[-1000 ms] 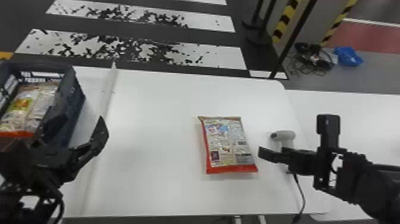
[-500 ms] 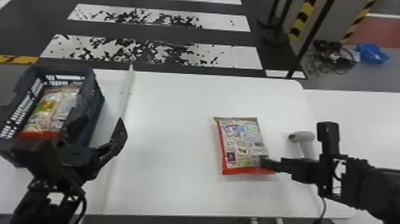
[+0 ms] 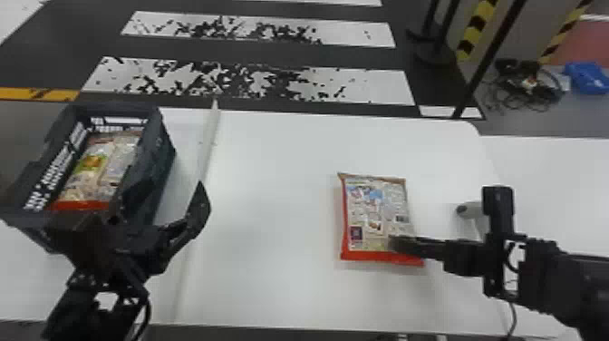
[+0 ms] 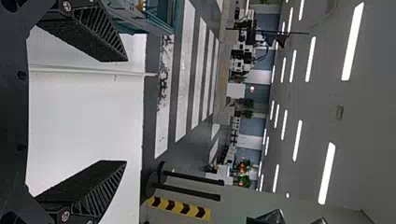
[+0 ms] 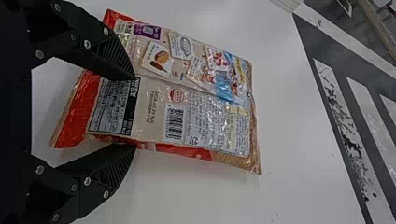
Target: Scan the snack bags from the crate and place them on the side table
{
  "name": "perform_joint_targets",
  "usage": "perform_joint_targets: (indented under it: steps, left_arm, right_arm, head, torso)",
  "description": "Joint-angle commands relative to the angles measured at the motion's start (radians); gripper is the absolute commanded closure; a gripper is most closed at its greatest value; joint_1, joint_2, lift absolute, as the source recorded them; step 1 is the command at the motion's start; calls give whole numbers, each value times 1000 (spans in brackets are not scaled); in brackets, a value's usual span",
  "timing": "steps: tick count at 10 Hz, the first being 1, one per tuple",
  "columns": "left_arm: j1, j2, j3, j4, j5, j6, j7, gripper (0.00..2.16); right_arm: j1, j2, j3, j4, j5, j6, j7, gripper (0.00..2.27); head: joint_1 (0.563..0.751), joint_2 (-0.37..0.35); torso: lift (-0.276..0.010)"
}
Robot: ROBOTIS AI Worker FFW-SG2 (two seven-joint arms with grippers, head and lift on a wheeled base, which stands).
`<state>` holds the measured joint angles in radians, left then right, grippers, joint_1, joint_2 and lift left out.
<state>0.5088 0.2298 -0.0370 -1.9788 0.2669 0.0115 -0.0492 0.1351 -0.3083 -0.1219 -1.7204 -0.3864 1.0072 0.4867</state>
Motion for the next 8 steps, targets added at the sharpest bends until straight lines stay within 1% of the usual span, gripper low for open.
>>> perform_joint_targets:
  steps: [1,3,4,6,8]
  left_arm:
    - [4,0,0,-3,0,-3,0,97]
    - [4,0,0,-3,0,-3,0,97]
    - [5,-1,0,-5,0,-3,0,97]
    - [5,-1,0,-3,0,-3,0,97]
    - [5,-1,-1,-8,0,0,0,97]
  right_arm:
    - [-12,0,10,30,20,-8,3,2229]
    - [-6,-2,2,15,15,1,24,2253]
    - [9,-2,-22,-22,6,11,24,2253]
    - [38,-2,-85,-102,-34,60,26,2253]
    - [51,-2,-188,-168,-106,115,26,2253]
  head:
    - [695,-36]
    - [695,-36]
    - [695,-35]
    - [695,-42]
    - [695,-60]
  torso:
    - [-81]
    - [-81]
    - [-81]
    - [-81]
    - [-81]
